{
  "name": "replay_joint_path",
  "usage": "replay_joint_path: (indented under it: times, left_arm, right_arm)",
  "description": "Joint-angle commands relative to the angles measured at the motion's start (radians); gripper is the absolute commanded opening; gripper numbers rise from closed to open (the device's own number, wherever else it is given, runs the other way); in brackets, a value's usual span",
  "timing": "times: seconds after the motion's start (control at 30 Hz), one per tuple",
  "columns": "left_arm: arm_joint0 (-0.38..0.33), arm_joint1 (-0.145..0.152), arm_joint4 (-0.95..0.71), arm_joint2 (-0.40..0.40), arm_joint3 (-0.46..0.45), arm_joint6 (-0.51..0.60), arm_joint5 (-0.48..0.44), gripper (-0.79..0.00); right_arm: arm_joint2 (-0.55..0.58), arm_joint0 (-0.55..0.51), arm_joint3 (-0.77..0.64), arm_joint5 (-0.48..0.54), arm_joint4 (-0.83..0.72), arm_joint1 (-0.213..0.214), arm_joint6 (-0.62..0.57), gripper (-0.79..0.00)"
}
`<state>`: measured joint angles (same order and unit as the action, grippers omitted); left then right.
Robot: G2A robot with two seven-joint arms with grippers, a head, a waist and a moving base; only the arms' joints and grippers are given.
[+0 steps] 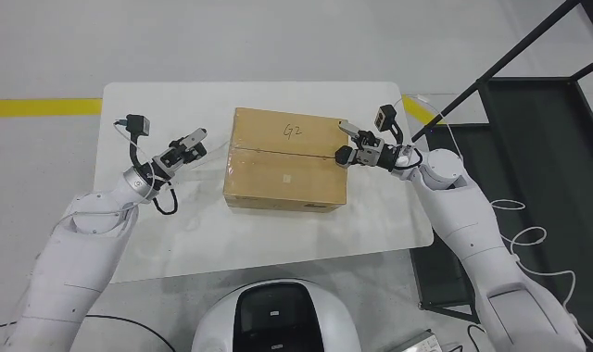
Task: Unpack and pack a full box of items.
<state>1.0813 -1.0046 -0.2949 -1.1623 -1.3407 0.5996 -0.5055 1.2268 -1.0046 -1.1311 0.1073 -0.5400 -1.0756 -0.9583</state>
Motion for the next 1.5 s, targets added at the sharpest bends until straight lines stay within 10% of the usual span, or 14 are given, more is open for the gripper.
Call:
replay_joint_path:
  times: [0.0,0.47,1.0,1.3,1.47]
  left_arm:
    - [0.000,0.000,0.000,0.000,0.000,0.000,0.000,0.000]
    - [0.286,-0.015,-0.251,-0.036,-0.060,-0.167,-0.036,0.000]
    - [0.125,-0.078,-0.324,0.042,0.204,-0.238,0.060,0.000]
    - [0.058,-0.100,-0.364,0.051,0.310,-0.156,0.092,-0.776]
    - [0.041,-0.110,-0.362,0.051,0.330,-0.138,0.076,-0.785]
  right_arm:
    - [0.000,0.000,0.000,0.000,0.000,0.000,0.000,0.000]
    - [0.000,0.000,0.000,0.000,0.000,0.000,0.000,0.000]
    - [0.000,0.000,0.000,0.000,0.000,0.000,0.000,0.000]
    - [0.000,0.000,0.000,0.000,0.000,0.000,0.000,0.000]
    - [0.000,0.000,0.000,0.000,0.000,0.000,0.000,0.000]
